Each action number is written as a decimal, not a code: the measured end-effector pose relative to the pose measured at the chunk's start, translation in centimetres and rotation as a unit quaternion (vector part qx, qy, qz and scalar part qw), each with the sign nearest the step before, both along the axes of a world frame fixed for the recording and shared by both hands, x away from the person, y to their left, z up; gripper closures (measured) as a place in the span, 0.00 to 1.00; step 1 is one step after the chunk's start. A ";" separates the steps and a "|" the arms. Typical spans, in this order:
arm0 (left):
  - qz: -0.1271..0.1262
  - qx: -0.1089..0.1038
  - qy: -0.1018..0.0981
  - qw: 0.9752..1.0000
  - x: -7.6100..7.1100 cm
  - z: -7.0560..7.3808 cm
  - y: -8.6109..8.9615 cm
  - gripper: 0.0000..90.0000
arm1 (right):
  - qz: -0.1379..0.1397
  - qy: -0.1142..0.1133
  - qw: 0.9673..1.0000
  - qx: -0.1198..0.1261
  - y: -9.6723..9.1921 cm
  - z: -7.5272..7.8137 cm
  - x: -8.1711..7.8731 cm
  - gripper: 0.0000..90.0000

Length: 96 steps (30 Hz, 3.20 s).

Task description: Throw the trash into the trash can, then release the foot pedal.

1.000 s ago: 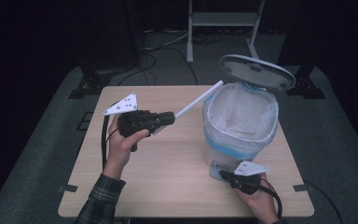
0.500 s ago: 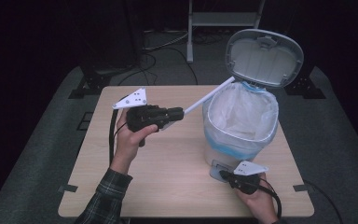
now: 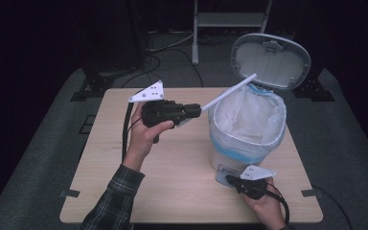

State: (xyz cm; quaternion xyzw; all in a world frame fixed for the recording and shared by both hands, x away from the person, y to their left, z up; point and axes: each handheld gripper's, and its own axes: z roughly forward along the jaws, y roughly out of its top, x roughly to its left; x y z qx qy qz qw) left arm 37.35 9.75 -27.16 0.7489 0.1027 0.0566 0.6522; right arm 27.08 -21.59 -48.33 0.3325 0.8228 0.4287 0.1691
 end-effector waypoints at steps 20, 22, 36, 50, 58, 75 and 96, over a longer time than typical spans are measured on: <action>-0.028 0.014 0.002 1.000 1.3 0.4 -4.4 0.89 | 0.002 -0.003 1.000 -0.001 0.0 0.0 0.0 1.00; -0.028 0.014 0.002 1.000 1.4 0.4 -4.6 0.89 | 0.002 -0.003 1.000 0.000 0.0 0.0 0.0 1.00; -0.022 0.017 0.004 1.000 1.8 0.2 -5.0 0.89 | 0.003 -0.003 1.000 -0.001 0.0 0.0 0.0 1.00; -0.014 0.013 -0.004 1.000 1.7 0.6 -5.0 0.87 | 0.003 -0.003 1.000 -0.001 0.0 0.0 0.0 1.00; -0.010 0.011 -0.006 1.000 1.6 0.7 -4.6 0.85 | 0.003 -0.003 1.000 -0.001 0.0 0.0 0.0 1.00; 0.037 0.025 -0.005 0.999 0.4 -0.2 -1.0 0.65 | 0.004 -0.003 1.000 -0.001 0.0 0.0 0.0 1.00; 0.092 0.049 0.021 0.994 -2.1 -5.0 3.9 0.52 | 0.004 -0.001 1.000 0.015 -0.3 0.5 -0.3 1.00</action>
